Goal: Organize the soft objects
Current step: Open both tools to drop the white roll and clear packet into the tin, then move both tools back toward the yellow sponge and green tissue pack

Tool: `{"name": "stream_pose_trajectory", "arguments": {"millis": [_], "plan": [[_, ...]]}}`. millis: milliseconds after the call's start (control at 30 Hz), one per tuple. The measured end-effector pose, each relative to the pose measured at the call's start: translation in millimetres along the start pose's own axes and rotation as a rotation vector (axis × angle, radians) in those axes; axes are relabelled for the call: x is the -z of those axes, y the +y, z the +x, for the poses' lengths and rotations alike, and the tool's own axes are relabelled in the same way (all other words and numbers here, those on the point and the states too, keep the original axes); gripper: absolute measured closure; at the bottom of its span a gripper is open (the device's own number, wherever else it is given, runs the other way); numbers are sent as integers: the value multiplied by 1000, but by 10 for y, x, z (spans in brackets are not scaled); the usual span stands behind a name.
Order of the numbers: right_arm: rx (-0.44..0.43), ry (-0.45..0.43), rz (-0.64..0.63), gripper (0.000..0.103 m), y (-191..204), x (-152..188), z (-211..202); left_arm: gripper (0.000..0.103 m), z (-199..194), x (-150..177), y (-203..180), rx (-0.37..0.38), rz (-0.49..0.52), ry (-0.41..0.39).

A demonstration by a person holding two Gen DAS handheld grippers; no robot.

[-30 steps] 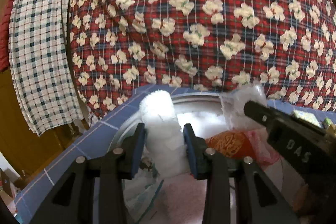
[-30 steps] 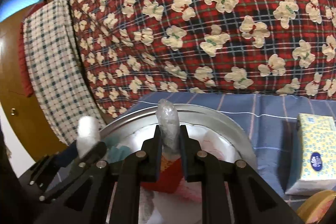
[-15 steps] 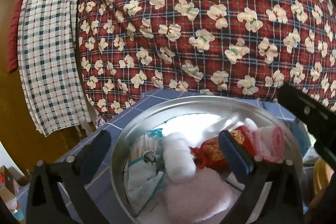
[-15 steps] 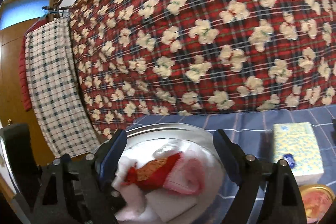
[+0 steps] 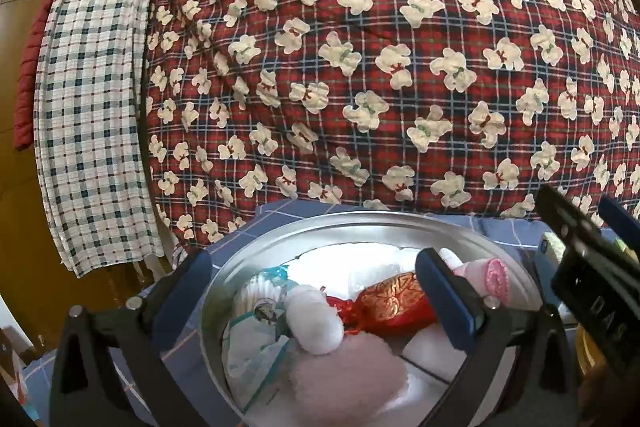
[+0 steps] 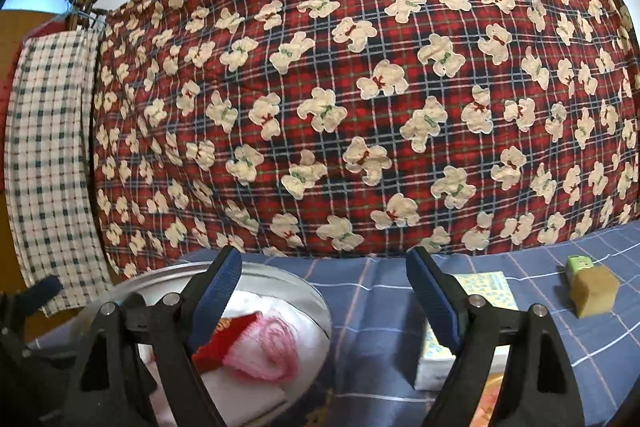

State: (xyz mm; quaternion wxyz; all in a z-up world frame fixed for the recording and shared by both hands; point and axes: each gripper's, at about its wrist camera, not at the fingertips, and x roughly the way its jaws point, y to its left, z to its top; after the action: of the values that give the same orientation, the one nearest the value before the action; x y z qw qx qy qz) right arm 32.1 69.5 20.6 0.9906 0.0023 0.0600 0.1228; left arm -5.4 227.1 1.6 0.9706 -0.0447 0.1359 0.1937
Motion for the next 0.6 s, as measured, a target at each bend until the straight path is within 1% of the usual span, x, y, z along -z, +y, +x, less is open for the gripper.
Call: {"name": "stream_pose_trajectory", "arguments": {"millis": [100, 333, 600], "plan": [[11, 18, -5, 17, -26, 18, -14, 0, -16, -1, -7, 8, -8, 7], [15, 25, 59, 17, -226, 38, -154, 0, -62, 15, -35, 6, -7, 5], [32, 34, 63, 17, -363, 46, -287, 0, -170, 74, -114, 13, -8, 12]]}}
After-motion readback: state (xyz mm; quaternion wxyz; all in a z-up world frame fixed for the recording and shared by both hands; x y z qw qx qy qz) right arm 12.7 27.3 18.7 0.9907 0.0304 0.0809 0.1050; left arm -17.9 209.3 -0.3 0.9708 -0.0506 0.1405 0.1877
